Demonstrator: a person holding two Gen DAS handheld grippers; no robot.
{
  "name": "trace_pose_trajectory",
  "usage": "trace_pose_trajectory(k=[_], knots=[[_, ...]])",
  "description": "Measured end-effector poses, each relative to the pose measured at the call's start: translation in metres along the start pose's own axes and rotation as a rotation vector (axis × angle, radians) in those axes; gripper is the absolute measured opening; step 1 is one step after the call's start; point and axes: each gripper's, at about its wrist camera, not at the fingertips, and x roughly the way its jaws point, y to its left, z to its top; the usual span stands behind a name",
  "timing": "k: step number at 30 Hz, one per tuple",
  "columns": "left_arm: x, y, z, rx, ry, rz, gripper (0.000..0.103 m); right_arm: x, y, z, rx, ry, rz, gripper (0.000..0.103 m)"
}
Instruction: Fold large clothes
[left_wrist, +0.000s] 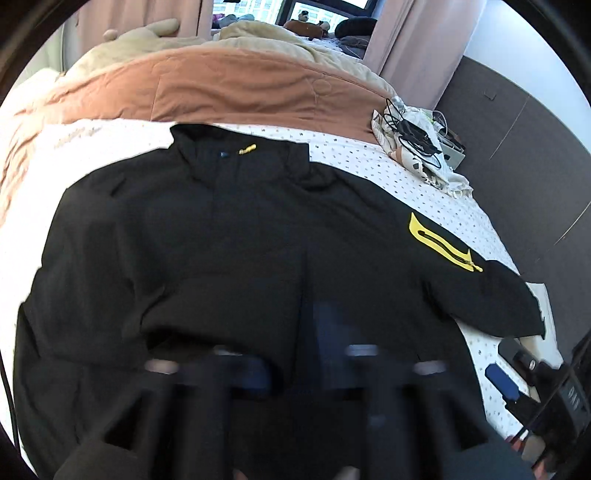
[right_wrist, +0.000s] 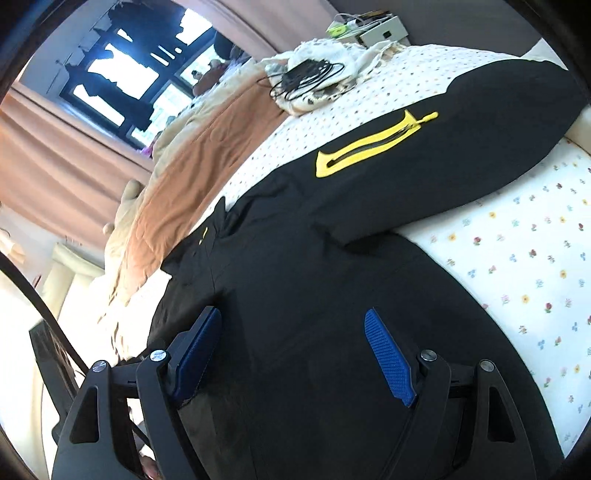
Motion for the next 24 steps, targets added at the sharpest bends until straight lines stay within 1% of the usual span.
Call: trace_pose_trajectory(k=[1, 2, 6, 10, 11, 13, 14, 16, 17, 19, 21, 22, 23, 24], knots=[[-0.003, 0.003, -0.003, -0.014, -0.001, -0.016, 0.101, 0.0, 0.003, -0.002, 0.002, 0.002, 0.004, 0.079], [-0.006, 0.005, -0.008, -0.029, -0.024, -0.034, 0.103, -0.003, 0.002, -0.006, 0.004, 0.002, 0.007, 0.079], [-0.027, 0.019, -0.026, -0.112, -0.064, -0.089, 0.103, -0.015, 0.0, -0.01, -0.015, 0.004, 0.016, 0.079], [-0.065, 0.04, -0.038, -0.176, -0.135, -0.081, 0.103, -0.011, 0.004, -0.008, -0.04, 0.004, 0.022, 0.079], [-0.079, 0.049, -0.043, -0.199, -0.163, -0.068, 0.103, -0.011, 0.007, -0.011, -0.044, 0.008, 0.028, 0.079], [-0.095, 0.061, -0.048, -0.239, -0.186, -0.044, 0.103, -0.01, 0.015, -0.017, -0.058, 0.017, 0.047, 0.079], [-0.104, 0.07, -0.053, -0.274, -0.187, -0.029, 0.103, -0.008, 0.023, -0.021, -0.077, 0.018, 0.057, 0.079], [-0.112, 0.08, -0.057, -0.322, -0.172, 0.031, 0.103, -0.002, 0.038, -0.027, -0.122, 0.03, 0.07, 0.079], [-0.118, 0.086, -0.06, -0.358, -0.17, 0.049, 0.103, 0.0, 0.046, -0.031, -0.147, 0.039, 0.078, 0.079], [-0.136, 0.104, -0.066, -0.451, -0.19, 0.047, 0.103, 0.004, 0.061, -0.039, -0.191, 0.051, 0.083, 0.079], [-0.15, 0.116, -0.07, -0.464, -0.228, 0.075, 0.103, 0.008, 0.077, -0.047, -0.251, 0.063, 0.086, 0.079], [-0.159, 0.125, -0.074, -0.462, -0.258, 0.125, 0.103, 0.011, 0.083, -0.05, -0.28, 0.069, 0.082, 0.079], [-0.165, 0.135, -0.078, -0.481, -0.276, 0.17, 0.103, 0.015, 0.09, -0.054, -0.309, 0.075, 0.077, 0.079], [-0.169, 0.145, -0.082, -0.509, -0.297, 0.191, 0.103, 0.018, 0.096, -0.059, -0.34, 0.08, 0.068, 0.079]])
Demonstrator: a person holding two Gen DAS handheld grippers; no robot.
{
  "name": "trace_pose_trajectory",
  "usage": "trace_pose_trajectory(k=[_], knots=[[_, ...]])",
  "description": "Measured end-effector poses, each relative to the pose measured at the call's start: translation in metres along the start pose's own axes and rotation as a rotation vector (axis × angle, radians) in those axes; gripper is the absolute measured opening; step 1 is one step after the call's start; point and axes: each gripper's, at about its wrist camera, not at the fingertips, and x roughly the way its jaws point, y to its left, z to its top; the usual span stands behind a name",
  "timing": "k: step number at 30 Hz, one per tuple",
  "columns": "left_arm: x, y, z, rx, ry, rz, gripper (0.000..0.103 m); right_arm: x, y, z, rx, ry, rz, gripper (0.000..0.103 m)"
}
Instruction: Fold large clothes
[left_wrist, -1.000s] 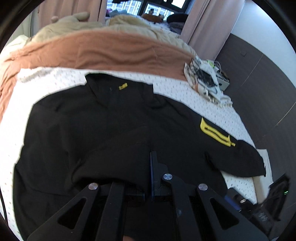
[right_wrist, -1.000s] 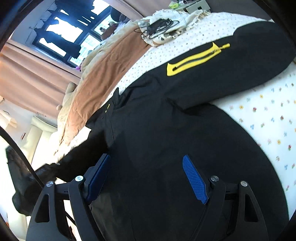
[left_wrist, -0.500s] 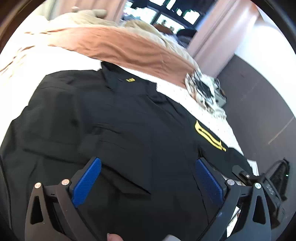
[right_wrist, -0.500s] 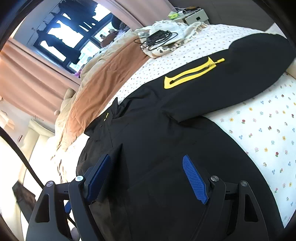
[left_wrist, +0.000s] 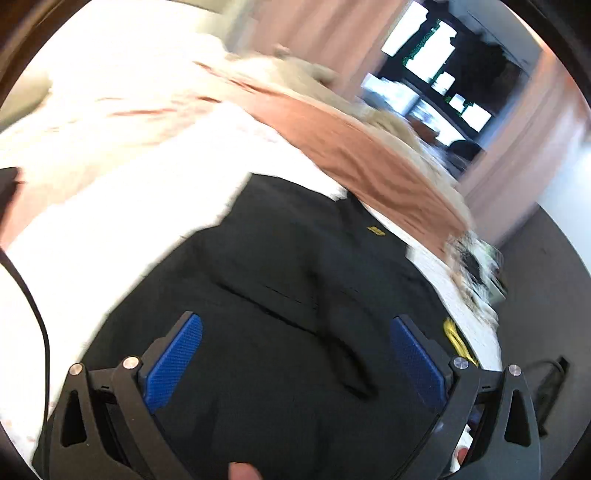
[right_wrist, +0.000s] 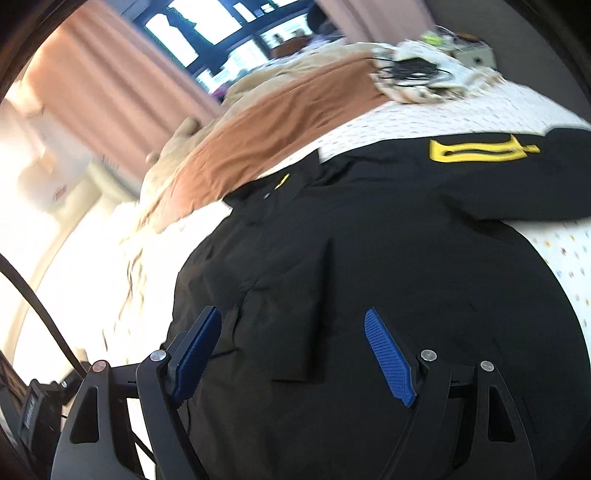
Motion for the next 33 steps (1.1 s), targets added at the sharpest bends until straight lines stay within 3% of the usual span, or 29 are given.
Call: trace_pose_trajectory(k=[4, 8, 11, 16, 21, 25, 27, 28, 29, 33], knots=[[-0.003, 0.034, 0.013, -0.056, -0.05, 0.006, 0.103, 0.025, 0.034, -0.016, -0.145, 0.049, -0.054, 0.079], [0.004, 0.044, 0.016, -0.038, -0.054, 0.031, 0.103, 0.054, 0.061, -0.026, -0.277, 0.084, -0.119, 0.079], [0.01, 0.058, 0.018, -0.091, -0.037, -0.006, 0.103, 0.078, 0.07, -0.028, -0.335, 0.116, -0.169, 0.079], [0.007, 0.077, 0.019, -0.146, -0.034, 0.01, 0.103, 0.11, 0.096, -0.033, -0.429, 0.162, -0.262, 0.079], [0.0, 0.092, 0.019, -0.174, -0.058, 0.006, 0.103, 0.143, 0.141, -0.042, -0.63, 0.181, -0.34, 0.079], [-0.001, 0.096, 0.02, -0.181, -0.066, -0.004, 0.103, 0.171, 0.148, -0.043, -0.696, 0.204, -0.412, 0.079], [0.0, 0.095, 0.019, -0.191, -0.066, -0.037, 0.103, 0.178, 0.145, -0.042, -0.728, 0.199, -0.442, 0.065], [0.0, 0.094, 0.018, -0.193, -0.066, -0.051, 0.103, 0.179, 0.145, -0.039, -0.73, 0.203, -0.427, 0.043], [0.0, 0.093, 0.018, -0.196, -0.068, -0.07, 0.103, 0.177, 0.143, -0.034, -0.722, 0.199, -0.422, 0.034], [-0.009, 0.088, 0.017, -0.203, -0.117, -0.097, 0.103, 0.145, 0.134, -0.008, -0.678, 0.111, -0.363, 0.023]])
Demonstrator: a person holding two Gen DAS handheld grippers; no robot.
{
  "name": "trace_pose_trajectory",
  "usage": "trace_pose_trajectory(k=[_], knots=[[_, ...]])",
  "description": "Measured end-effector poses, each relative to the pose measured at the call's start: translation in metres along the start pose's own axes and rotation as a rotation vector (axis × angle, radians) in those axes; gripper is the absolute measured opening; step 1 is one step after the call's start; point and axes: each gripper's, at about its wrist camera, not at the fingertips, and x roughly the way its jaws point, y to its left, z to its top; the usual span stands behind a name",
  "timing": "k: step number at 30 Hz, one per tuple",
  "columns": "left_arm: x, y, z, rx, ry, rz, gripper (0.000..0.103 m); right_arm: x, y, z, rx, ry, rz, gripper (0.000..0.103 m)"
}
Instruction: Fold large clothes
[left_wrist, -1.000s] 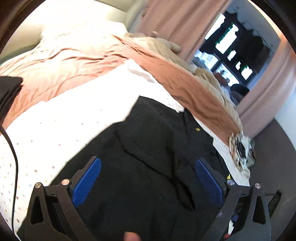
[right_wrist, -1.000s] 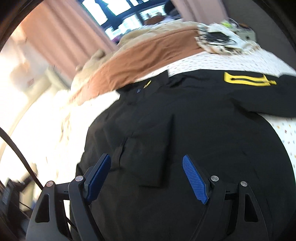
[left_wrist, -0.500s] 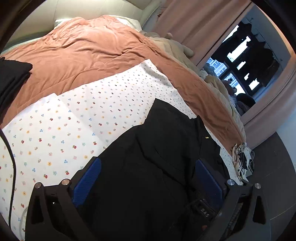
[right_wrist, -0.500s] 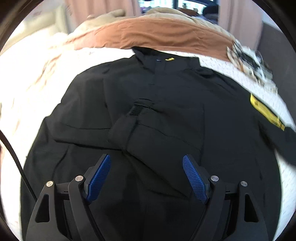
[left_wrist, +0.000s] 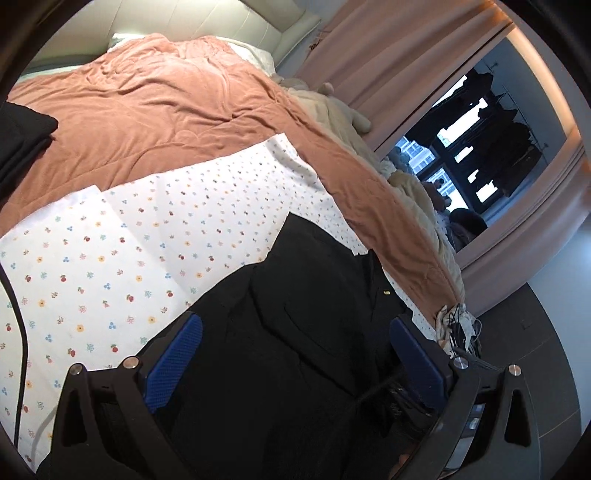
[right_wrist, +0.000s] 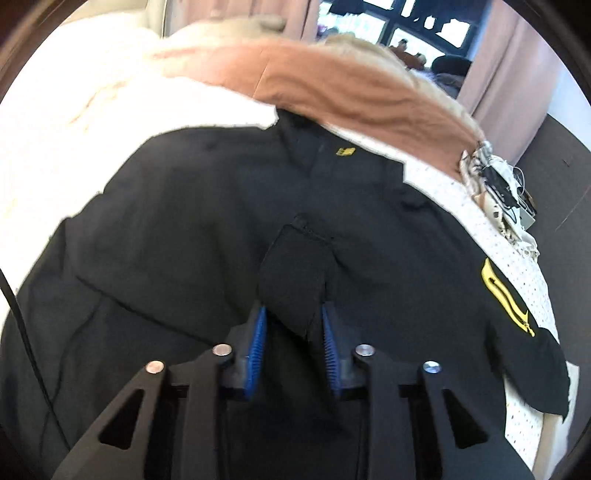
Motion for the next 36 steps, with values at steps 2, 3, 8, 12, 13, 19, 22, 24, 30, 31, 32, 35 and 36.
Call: trace_pose_trajectory(k=[2, 3, 8, 12, 13, 19, 22, 24, 30, 31, 32, 35, 36], knots=[[0.0, -0.004, -0.001, 0.003, -0.005, 0.003, 0.103, -0.008, -0.017, 0.001, 0.036, -0.017, 0.032, 0.022], [0.002, -0.006, -0.002, 0.006, 0.002, 0.001, 0.103, -0.012, -0.026, 0.001, 0.05, -0.024, 0.043, 0.021], [0.013, -0.018, -0.012, 0.029, 0.042, -0.002, 0.103, -0.021, -0.069, -0.007, 0.121, -0.054, 0.036, 0.012], [0.019, -0.026, -0.017, 0.049, 0.06, -0.005, 0.103, -0.022, -0.109, -0.025, 0.199, -0.055, 0.018, 0.01], [0.02, -0.029, -0.018, 0.059, 0.063, -0.004, 0.103, -0.021, -0.116, -0.027, 0.221, -0.054, 0.014, 0.01], [0.029, -0.038, -0.023, 0.108, 0.089, 0.03, 0.103, -0.001, -0.166, -0.061, 0.433, 0.015, 0.097, 0.011], [0.033, -0.038, -0.025, 0.106, 0.103, 0.035, 0.103, 0.008, -0.178, -0.084, 0.519, 0.042, 0.163, 0.015], [0.033, -0.038, -0.026, 0.108, 0.104, 0.033, 0.103, 0.011, -0.18, -0.094, 0.525, 0.054, 0.147, 0.038], [0.035, -0.041, -0.028, 0.132, 0.111, 0.033, 0.103, 0.014, -0.192, -0.116, 0.562, 0.047, 0.19, 0.089], [0.036, -0.042, -0.03, 0.135, 0.116, 0.033, 0.103, 0.009, -0.197, -0.12, 0.559, 0.049, 0.186, 0.089], [0.037, -0.043, -0.03, 0.139, 0.12, 0.033, 0.103, 0.01, -0.198, -0.122, 0.55, 0.053, 0.174, 0.089], [0.038, -0.044, -0.033, 0.148, 0.13, 0.026, 0.103, 0.003, -0.204, -0.126, 0.498, 0.059, 0.124, 0.088], [0.038, -0.043, -0.034, 0.148, 0.136, 0.024, 0.103, 0.005, -0.201, -0.129, 0.484, 0.069, 0.102, 0.088]])
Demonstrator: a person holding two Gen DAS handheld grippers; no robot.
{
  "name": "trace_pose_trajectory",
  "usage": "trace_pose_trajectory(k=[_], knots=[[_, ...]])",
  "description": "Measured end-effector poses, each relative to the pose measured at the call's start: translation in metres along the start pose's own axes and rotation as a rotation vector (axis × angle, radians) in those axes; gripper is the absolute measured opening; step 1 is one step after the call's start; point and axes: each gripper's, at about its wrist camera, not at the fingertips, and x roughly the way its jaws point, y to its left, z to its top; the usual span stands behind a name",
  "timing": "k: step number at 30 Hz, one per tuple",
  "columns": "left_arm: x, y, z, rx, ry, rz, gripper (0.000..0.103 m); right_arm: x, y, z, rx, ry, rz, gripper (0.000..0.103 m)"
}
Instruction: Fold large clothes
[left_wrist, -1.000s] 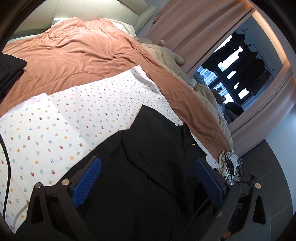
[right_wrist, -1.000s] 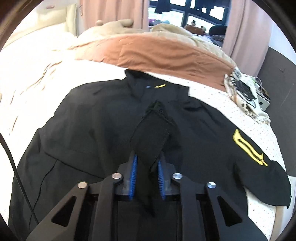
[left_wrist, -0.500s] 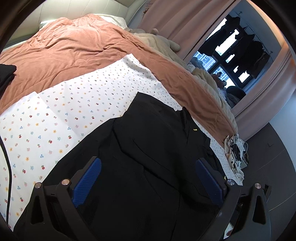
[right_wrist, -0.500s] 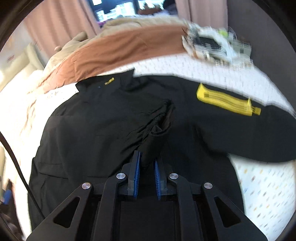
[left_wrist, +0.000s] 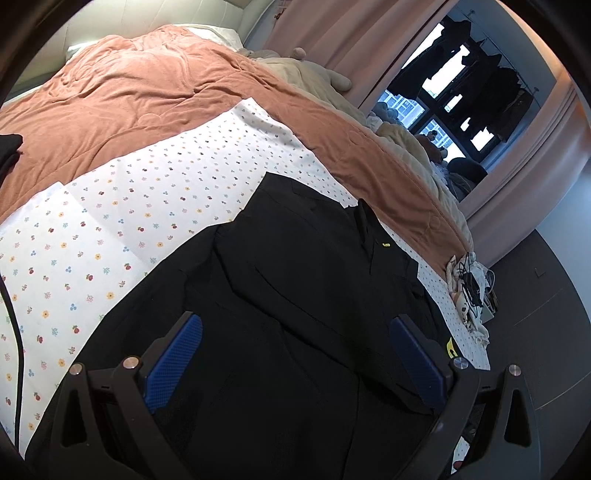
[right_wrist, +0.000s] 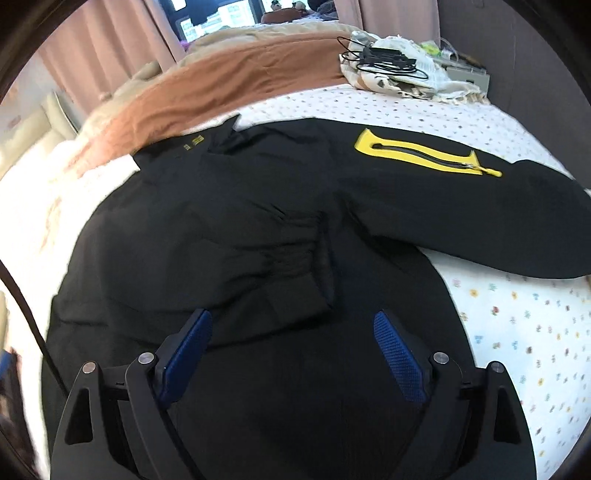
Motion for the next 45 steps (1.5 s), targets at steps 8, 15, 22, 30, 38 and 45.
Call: trace_pose_trajectory(k=[8, 15, 22, 30, 38, 45], knots=[[0.004, 0.003, 0.0, 0.002, 0.01, 0.017, 0.101, 0.044, 0.014, 0.015, -0.089, 0.076, -0.085, 0.039], [0.0, 0.007, 0.003, -0.007, -0.026, 0.053, 0.101, 0.076, 0.021, 0.05, -0.134, 0.091, -0.147, 0.036], [-0.004, 0.002, 0.003, 0.018, -0.064, 0.069, 0.101, 0.09, 0.018, 0.066, -0.121, 0.076, -0.133, 0.036], [-0.006, -0.018, -0.002, 0.102, -0.127, 0.143, 0.101, 0.013, -0.025, 0.068, -0.026, -0.066, -0.021, 0.068], [-0.002, -0.056, -0.02, 0.19, -0.087, 0.054, 0.101, -0.057, -0.12, 0.039, 0.07, -0.137, -0.029, 0.092], [0.005, -0.095, -0.042, 0.247, -0.019, -0.065, 0.101, -0.088, -0.21, -0.001, 0.203, -0.15, -0.057, 0.092]])
